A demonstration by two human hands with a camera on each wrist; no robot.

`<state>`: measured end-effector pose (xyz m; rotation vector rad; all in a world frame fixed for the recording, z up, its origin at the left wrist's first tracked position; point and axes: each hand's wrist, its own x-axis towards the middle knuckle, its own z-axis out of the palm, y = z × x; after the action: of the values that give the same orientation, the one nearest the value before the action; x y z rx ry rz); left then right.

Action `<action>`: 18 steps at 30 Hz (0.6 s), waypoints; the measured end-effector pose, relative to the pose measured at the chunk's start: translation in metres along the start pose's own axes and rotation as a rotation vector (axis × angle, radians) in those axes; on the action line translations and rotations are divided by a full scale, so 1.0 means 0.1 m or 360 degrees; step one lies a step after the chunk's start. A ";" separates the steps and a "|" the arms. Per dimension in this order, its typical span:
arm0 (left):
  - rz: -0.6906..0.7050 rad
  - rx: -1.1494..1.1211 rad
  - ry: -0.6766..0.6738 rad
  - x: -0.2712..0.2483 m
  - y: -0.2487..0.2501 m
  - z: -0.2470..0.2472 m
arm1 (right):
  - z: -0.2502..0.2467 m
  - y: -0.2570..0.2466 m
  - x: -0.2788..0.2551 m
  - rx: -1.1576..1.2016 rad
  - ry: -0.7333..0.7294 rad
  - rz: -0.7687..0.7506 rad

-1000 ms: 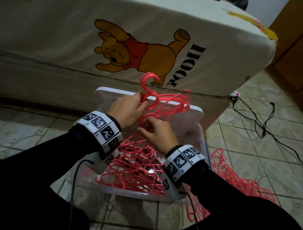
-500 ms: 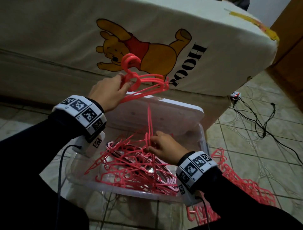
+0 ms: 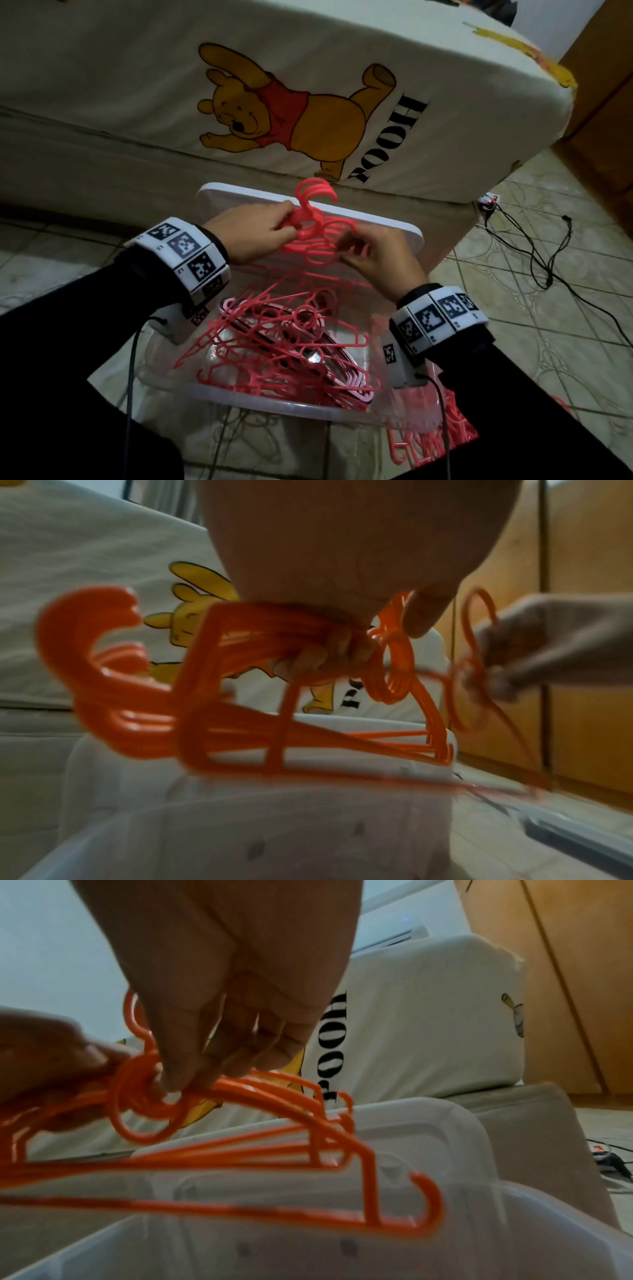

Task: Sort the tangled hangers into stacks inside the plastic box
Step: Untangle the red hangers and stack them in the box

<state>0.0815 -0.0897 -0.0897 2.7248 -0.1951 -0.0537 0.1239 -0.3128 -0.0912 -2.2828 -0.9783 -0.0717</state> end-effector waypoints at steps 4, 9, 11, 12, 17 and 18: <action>0.0071 0.0139 -0.0153 -0.01 0.06 0.08 | 0.01 -0.01 0.03 0.0047 0.0184 0.0010; 0.0132 0.0199 -0.0058 0.01 0.07 0.13 | 0.05 0.00 0.04 0.0172 0.0270 0.0056; 0.0141 0.0277 -0.0016 0.01 0.06 0.12 | 0.06 0.03 0.03 0.0210 0.0291 0.0108; 0.0138 0.0312 0.0004 0.02 0.05 0.12 | 0.07 0.06 0.03 0.0192 0.0288 0.0128; 0.0114 0.0376 0.0111 0.04 0.00 0.10 | 0.24 0.18 -0.06 -0.0278 -0.0439 0.0078; 0.0110 0.0367 0.0142 0.04 0.01 0.09 | 0.32 0.18 -0.10 -0.0414 -0.0659 0.0046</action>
<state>0.0849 -0.0943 -0.0976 2.9388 -0.2850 0.1172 0.1222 -0.3100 -0.1289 -2.6115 -1.1993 0.3157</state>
